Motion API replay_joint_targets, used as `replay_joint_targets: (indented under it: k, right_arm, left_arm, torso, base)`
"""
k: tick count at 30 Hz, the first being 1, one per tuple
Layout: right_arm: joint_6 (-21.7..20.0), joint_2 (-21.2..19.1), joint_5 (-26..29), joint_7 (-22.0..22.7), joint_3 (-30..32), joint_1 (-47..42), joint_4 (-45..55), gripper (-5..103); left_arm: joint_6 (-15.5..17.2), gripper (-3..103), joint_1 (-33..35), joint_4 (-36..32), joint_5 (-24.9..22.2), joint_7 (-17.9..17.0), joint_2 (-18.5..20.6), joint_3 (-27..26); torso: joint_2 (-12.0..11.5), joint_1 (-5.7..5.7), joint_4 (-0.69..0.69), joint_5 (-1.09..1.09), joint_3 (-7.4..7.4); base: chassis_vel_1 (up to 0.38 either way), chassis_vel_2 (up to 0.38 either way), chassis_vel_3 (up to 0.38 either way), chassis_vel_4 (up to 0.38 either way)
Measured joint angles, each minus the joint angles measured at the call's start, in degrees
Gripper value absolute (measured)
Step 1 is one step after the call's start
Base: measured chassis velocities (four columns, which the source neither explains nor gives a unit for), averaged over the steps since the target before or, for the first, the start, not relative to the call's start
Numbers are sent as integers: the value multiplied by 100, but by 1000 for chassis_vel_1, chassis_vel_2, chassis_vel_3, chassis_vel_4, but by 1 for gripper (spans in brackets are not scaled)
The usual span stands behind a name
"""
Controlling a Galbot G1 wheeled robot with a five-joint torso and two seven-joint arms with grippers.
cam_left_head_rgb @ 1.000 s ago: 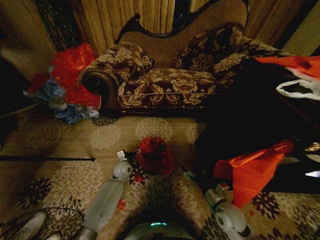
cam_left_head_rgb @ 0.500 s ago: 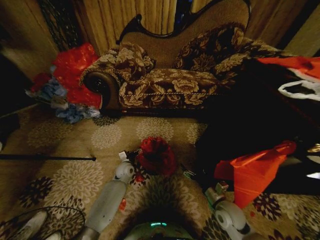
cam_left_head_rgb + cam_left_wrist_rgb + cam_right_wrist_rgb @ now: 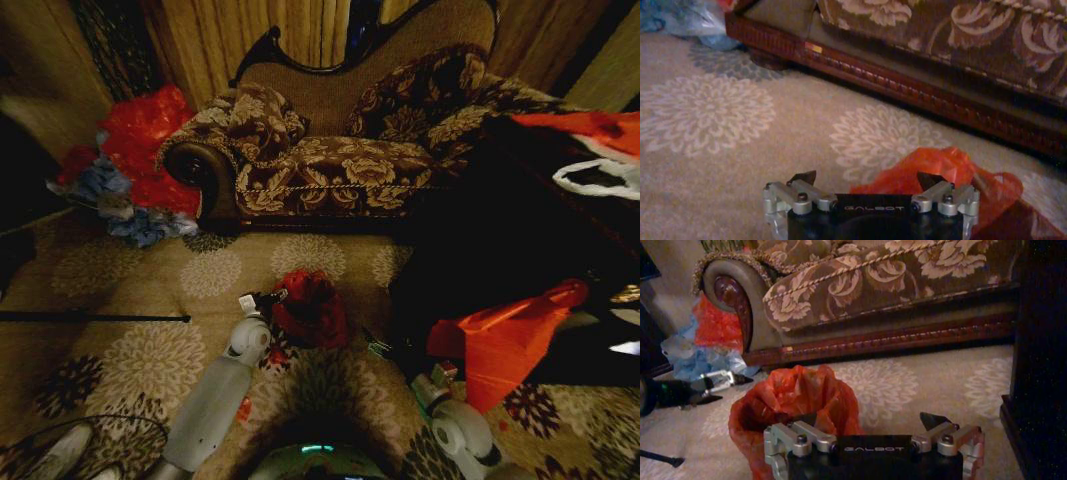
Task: Place a garbage bag over the trash bin.
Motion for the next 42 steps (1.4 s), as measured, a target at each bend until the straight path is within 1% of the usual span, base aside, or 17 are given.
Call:
replay_joint_targets:
  k: [5,7,10,12,13,14,15,16,18,19,22,23,26,27,29,33,42]
  right_arm:
    - [15,14,0,2,72,-29,58,100]
    - [15,37,-28,30,170,-74,165,100]
    - [50,81,-176,30,286,-140,247,100]
    - [253,208,-438,34,434,-236,291,100]
    - [253,208,-438,34,434,-236,291,100]
    - [408,282,-534,17,505,-298,313,100]
    - [557,411,-591,6,597,-394,394,100]
    - [557,411,-591,6,597,-394,394,100]
    - [689,677,-695,141,736,-587,629,100]
    - [689,677,-695,141,736,-587,629,100]
    - [1017,1121,-1504,117,954,-804,766,100]
    - [1017,1121,-1504,117,954,-804,766,100]
    - [1057,1495,-1692,-13,1048,-1083,981,100]
    - [1057,1495,-1692,-13,1048,-1083,981,100]
    - [1022,1801,-1654,-240,1178,-1344,1205,100]
    - [899,2070,-1515,-626,1372,-1669,1522,100]
    - [873,2058,-1302,-651,1584,-1851,1813,100]
  left_arm:
    - [8,100,156,-570,-120,-44,110,-2]
    - [22,100,354,-1021,-151,-22,203,-1]
    - [16,100,572,-1322,18,52,295,2]
    - [-110,100,997,-1597,659,415,429,-57]
    - [-110,100,997,-1597,659,415,429,-57]
    - [-233,100,1257,-1686,1015,634,485,-104]
    - [-400,100,1661,-1838,1585,951,558,-254]
    - [-400,100,1661,-1838,1585,951,558,-254]
    - [-706,100,2588,-2246,2477,1618,584,-681]
    - [-706,100,2588,-2246,2477,1618,584,-681]
    - [-1180,100,3899,-2812,3399,2344,349,-1350]
    - [-1180,100,3899,-2812,3399,2344,349,-1350]
    - [-1289,100,4675,-3465,3626,2623,93,-1896]
    - [-1289,100,4675,-3465,3626,2623,93,-1896]
    - [-1298,100,5047,-3866,3606,2684,-69,-2193]
    - [-1264,100,5393,-4259,3538,2692,-245,-2322]
    - [-1104,100,5500,-4440,3566,2655,-324,-2224]
  torso:
    - [2,-1,0,2,-1]
    - [2,-1,0,2,-1]
    - [2,-1,0,0,-1]
    - [3,-1,-1,2,-2]
    - [3,-1,-1,2,-2]
    - [3,-1,0,2,-1]
    - [3,-1,1,-3,-1]
    - [3,-1,1,-3,-1]
    - [3,-1,3,-1,-2]
    - [3,-1,3,-1,-2]
    - [3,-2,3,2,-2]
    - [3,-2,3,2,-2]
    - [3,-2,0,2,-3]
    - [3,-2,0,2,-3]
    - [4,-2,2,2,-2]
    - [4,-2,1,0,-2]
    - [4,-1,1,1,-1]
  base:
    - [0,0,0,0]
    - [0,0,0,0]
    - [0,0,0,0]
    - [0,0,0,0]
    - [0,0,0,0]
    - [0,0,0,0]
    - [0,0,0,0]
    - [0,0,0,0]
    - [0,0,0,0]
    - [0,0,0,0]
    - [0,0,0,0]
    - [0,0,0,0]
    - [0,0,0,0]
    - [0,0,0,0]
    - [0,0,0,0]
    - [0,0,0,0]
    - [0,0,0,0]
